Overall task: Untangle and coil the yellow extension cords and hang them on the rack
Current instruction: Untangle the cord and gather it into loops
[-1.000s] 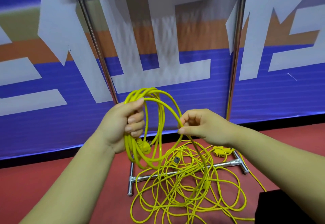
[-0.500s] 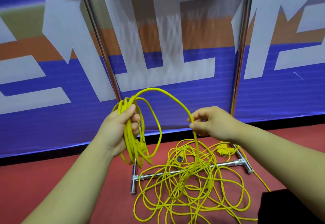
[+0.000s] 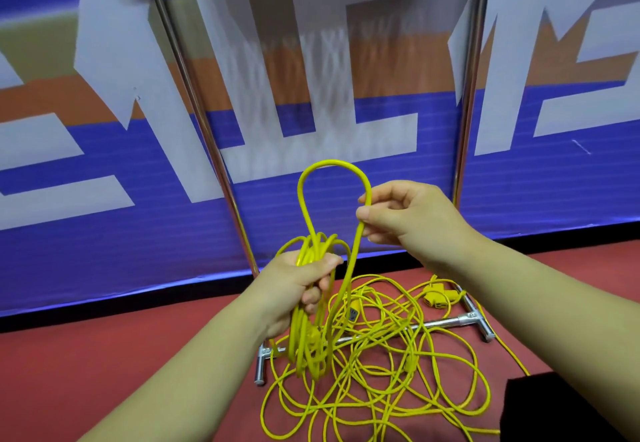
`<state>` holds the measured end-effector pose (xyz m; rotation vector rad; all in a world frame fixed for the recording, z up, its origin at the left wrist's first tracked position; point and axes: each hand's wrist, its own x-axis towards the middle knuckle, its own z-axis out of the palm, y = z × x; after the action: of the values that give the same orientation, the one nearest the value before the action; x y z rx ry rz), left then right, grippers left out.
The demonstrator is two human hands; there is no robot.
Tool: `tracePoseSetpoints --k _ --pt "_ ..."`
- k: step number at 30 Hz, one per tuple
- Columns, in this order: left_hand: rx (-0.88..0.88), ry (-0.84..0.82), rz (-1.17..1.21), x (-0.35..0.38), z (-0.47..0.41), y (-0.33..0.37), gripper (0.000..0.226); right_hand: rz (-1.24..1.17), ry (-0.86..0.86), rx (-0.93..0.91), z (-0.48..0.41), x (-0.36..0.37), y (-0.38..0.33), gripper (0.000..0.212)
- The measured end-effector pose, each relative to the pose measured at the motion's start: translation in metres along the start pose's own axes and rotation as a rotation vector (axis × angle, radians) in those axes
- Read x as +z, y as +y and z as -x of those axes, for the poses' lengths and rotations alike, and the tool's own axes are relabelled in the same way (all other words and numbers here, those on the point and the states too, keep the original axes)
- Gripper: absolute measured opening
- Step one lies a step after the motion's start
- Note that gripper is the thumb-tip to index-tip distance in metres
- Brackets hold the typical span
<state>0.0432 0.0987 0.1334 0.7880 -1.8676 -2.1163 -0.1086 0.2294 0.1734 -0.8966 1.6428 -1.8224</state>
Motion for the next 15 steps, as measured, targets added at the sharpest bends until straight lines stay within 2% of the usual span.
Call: tracePoseSetpoints --k 5,10,15 --pt "-0.076 -0.147 0.058 0.016 0.001 -0.003 0.048 -0.014 0.074 -0.003 -0.001 -0.006 -0.001 0.009" --pt "-0.093 -0.252 0.009 0.024 0.002 -0.001 0.018 -0.026 0.141 -0.011 -0.005 -0.017 -0.002 0.009" --pt "-0.008 -0.219 0.016 0.029 0.0 0.003 0.023 -0.095 0.121 0.01 -0.002 -0.025 -0.003 0.011"
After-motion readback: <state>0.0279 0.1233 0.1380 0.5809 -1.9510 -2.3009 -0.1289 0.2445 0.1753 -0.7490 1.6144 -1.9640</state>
